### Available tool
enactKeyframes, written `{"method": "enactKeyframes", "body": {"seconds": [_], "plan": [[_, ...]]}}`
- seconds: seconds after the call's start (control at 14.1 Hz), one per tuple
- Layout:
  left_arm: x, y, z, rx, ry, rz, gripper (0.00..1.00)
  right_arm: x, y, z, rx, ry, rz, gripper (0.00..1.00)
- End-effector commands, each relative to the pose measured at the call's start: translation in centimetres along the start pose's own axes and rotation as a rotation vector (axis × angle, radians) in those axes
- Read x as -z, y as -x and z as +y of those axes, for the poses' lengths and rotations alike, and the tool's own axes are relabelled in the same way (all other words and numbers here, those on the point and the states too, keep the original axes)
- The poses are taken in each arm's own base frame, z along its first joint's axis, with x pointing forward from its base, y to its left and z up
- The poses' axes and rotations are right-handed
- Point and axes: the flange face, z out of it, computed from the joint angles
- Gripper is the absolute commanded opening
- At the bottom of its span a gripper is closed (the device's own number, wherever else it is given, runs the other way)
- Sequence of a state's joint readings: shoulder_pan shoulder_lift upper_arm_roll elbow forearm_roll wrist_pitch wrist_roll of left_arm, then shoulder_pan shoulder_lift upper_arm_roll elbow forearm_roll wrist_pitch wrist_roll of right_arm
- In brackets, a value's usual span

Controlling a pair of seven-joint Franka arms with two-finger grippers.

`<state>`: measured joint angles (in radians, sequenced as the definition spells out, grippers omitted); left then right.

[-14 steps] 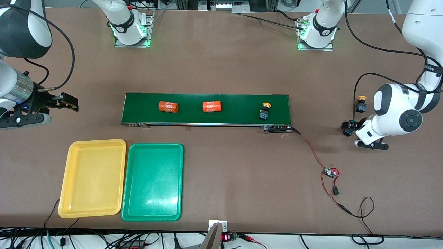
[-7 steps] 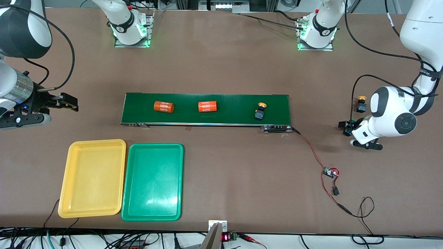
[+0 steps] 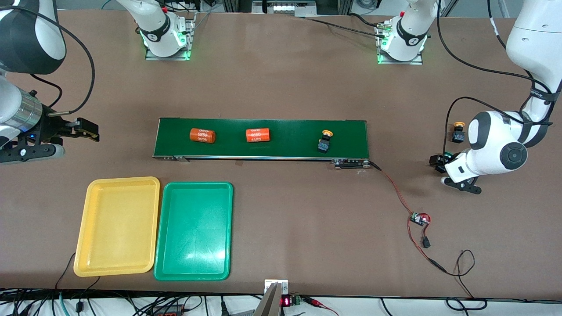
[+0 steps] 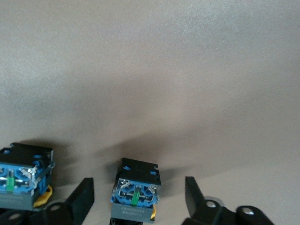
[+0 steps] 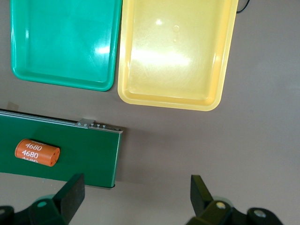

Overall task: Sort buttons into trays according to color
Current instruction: 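Grasp another black push-button with the left gripper, then place the button on the belt and open the left gripper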

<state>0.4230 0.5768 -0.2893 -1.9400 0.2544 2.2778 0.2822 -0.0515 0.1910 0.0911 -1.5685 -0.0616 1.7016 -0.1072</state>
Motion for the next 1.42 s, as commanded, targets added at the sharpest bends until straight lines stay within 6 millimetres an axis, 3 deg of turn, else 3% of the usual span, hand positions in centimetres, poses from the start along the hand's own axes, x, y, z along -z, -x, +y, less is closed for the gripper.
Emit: {"method": "enactKeyframes", "body": {"seconds": [0.0,0.21,0.35,0.64,0.85,1.06,1.35], "plan": [[0.0,0.0,-0.4,-0.056,-0.015,0.007,0.61,0.4,0.2,-0.2,0.0,0.015,0.008,1.0],[0.1,0.2,-0.8,-0.109,-0.017,0.009,0.31,0.4,0.1,-0.2,-0.001,0.015,0.009,1.0],[0.6,0.5,-1.1,-0.119,-0.018,0.004,0.17,0.4,0.1,-0.4,0.002,0.015,0.009,1.0],[4.0,1.2,0.1,-0.142,-0.04,-0.027,0.05,0.4,0.1,-0.4,0.004,0.017,0.009,1.0],[7.4,0.7,3.4,-0.182,-0.066,-0.044,0.01,0.6,0.1,-0.5,0.005,0.017,0.012,1.0],[10.3,-0.3,8.5,-0.217,-0.078,-0.039,0.0,0.5,0.1,-0.4,0.002,0.017,0.012,1.0],[11.6,-1.5,14.2,-0.164,0.008,-0.007,0.0,0.5,0.1,-0.4,0.002,0.017,0.012,1.0]]}}
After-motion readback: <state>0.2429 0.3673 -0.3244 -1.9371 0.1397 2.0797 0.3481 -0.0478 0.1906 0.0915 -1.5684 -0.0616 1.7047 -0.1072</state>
